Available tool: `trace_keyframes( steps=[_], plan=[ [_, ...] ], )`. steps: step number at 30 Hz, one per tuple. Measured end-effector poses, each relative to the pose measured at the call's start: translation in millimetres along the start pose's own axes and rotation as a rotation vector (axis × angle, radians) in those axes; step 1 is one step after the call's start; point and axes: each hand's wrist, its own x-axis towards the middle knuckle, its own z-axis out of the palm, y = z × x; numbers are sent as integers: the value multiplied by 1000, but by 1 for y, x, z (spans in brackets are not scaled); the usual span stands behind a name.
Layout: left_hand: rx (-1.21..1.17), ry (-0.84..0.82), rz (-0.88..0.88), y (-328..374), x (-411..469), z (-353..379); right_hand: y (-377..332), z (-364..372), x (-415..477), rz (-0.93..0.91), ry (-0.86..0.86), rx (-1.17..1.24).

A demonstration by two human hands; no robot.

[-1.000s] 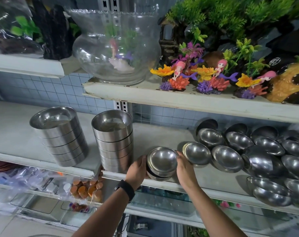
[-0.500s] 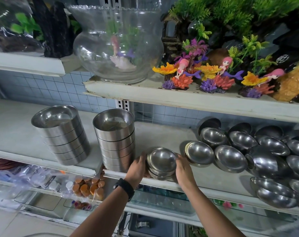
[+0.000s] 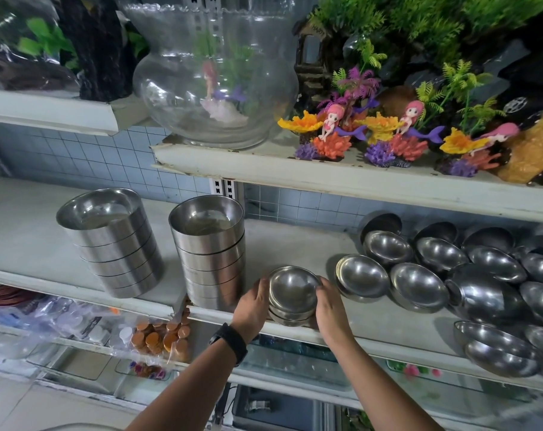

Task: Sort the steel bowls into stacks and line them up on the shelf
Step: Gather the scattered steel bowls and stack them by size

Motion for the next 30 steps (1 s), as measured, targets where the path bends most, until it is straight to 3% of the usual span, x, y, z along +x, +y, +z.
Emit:
trace_keyframes(
  steps=[5,14,30],
  plan=[
    [-10,-11,1,3,-1,-1,-4,-3,-4,22,-3,23],
    [51,-13,208,9,0,-2,-21,-14,-7,17,-34,-116],
    [40,14,160,13,2,2,-16,-20,-16,-6,-86,-247]
  ],
)
